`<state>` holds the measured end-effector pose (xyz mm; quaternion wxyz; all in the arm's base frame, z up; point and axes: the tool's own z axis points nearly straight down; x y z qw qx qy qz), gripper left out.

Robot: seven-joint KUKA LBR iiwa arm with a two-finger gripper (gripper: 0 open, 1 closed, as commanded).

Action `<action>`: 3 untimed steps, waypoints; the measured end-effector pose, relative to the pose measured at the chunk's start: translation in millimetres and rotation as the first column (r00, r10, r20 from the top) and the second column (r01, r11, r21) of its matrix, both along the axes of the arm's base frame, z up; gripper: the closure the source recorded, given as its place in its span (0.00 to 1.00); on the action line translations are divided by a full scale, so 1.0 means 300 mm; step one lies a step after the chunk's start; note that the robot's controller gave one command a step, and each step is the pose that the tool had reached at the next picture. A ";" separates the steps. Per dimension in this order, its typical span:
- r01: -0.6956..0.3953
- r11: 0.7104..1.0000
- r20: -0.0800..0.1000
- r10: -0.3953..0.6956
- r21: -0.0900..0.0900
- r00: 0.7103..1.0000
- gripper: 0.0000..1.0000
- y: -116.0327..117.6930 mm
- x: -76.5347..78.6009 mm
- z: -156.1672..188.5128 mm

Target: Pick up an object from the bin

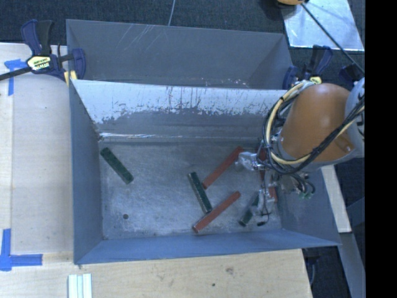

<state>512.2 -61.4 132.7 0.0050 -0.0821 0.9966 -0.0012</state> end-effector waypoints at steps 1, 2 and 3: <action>-0.139 0.990 -0.011 0.139 0.002 0.990 0.00 0.008 0.003 -0.154; -0.415 0.910 -0.007 0.415 0.001 0.910 0.00 0.036 -0.008 -0.021; -0.507 0.862 -0.008 0.507 0.001 0.862 0.00 0.052 -0.013 -0.204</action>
Offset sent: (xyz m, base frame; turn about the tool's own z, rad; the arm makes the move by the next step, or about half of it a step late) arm -0.0038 0.0120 -0.0022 -0.4315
